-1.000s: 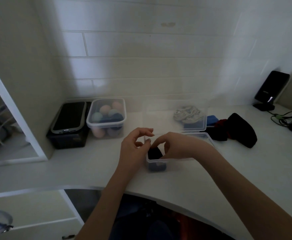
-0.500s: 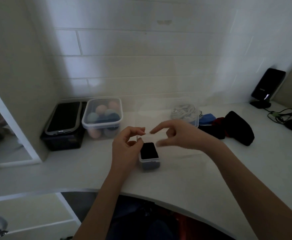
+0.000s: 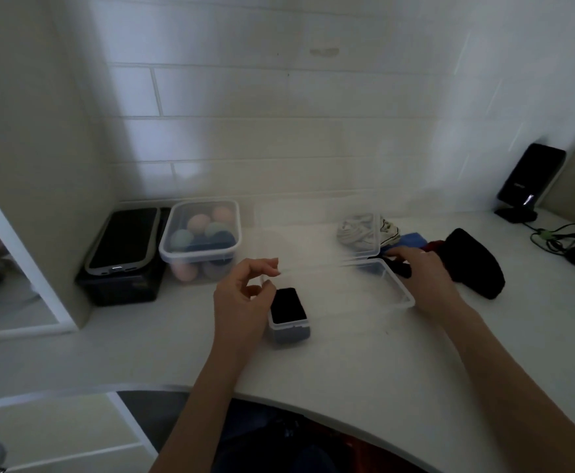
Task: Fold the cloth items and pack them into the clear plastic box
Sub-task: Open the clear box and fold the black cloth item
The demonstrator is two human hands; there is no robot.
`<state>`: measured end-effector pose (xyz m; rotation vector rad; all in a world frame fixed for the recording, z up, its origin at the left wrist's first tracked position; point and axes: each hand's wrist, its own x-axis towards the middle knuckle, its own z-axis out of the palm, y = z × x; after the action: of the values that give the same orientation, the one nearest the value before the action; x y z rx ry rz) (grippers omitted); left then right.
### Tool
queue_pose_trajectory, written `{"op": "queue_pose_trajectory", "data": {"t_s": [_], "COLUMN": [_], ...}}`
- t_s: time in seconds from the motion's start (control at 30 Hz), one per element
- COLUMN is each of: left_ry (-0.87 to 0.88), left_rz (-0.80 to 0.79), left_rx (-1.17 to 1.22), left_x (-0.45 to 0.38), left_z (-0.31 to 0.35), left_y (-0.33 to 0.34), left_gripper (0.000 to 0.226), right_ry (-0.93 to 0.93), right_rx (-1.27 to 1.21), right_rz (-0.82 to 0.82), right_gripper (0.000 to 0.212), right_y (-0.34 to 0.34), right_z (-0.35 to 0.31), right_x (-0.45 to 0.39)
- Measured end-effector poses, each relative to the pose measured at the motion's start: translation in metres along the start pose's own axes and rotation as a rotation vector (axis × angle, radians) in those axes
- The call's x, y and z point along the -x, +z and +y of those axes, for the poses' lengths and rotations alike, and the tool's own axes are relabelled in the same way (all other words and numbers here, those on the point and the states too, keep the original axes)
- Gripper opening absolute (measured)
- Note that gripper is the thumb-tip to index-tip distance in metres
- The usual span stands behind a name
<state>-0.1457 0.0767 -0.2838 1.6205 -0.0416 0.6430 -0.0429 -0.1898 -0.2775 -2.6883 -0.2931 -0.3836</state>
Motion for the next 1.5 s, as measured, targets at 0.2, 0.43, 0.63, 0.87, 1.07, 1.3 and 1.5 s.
{"op": "queue_pose_trajectory", "data": {"t_s": [0.2,0.43,0.63,0.87,1.07,1.3,1.5], "left_ry": [-0.002,0.023,0.147,-0.206,-0.161,-0.045,-0.283], "left_rz": [-0.013,-0.064,-0.283,-0.403,-0.328,-0.283,-0.326], "left_rx": [-0.047,-0.108,-0.295,0.043,-0.001,-0.107,0.040], "left_x": [0.000,-0.002,-0.009,-0.029,-0.034,-0.035,-0.029], "left_z": [0.000,0.005,0.035,0.042,0.040,0.042,0.059], "left_y": [0.002,0.004,0.014,0.046,0.048,0.045,0.044], "left_gripper": [0.035,0.046,0.027,0.028,0.022,0.027,0.036], "right_ry": [0.173,0.104,-0.009,0.064,-0.007,-0.031,-0.042], "right_rx": [-0.047,-0.995,-1.203,-1.226,-1.123,-1.218,-1.246], "right_rz": [0.385,0.262,-0.136,-0.064,-0.117,0.014,0.136], "right_gripper": [0.025,0.019,0.015,0.011,0.026,0.024,0.033], "right_y": [-0.008,-0.050,-0.034,-0.024,-0.022,-0.025,-0.028], "right_z": [-0.013,-0.068,-0.103,-0.104,-0.105,-0.106,-0.104], "right_x": [0.000,0.011,0.020,0.023,0.026,0.027,0.029]}}
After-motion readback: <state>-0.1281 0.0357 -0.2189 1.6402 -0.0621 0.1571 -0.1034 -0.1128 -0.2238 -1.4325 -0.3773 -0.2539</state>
